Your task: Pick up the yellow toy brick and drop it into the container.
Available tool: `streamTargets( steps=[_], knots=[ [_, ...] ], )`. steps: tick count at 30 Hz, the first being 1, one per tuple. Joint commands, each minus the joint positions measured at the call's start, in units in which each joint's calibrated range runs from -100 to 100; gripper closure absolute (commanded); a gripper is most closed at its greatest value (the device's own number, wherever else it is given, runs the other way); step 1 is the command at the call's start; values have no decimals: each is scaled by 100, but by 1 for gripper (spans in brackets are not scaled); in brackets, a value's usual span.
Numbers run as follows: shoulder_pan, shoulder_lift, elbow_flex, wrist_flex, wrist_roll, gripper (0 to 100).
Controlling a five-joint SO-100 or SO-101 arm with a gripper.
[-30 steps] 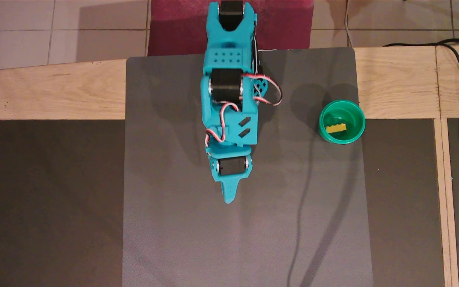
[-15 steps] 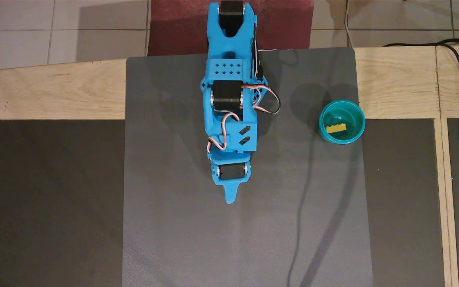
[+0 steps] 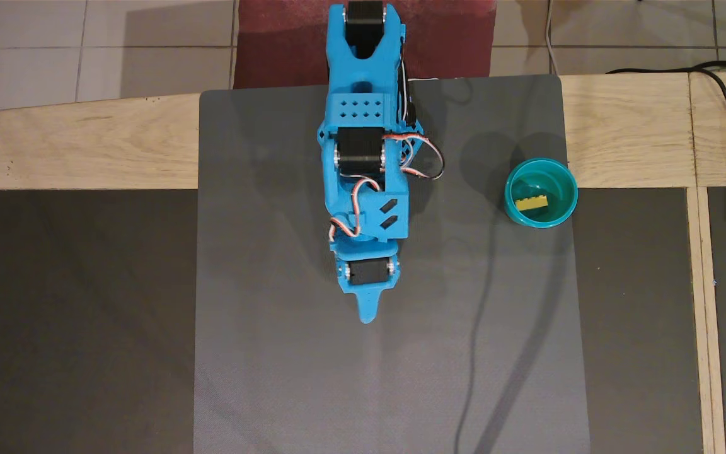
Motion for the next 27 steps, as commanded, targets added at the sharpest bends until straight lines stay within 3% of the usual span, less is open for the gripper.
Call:
streamTargets(
  steps=[1, 27],
  knots=[
    [-146, -35, 27, -72, -41, 100],
    [-463, -35, 27, -54, -15, 100]
  ],
)
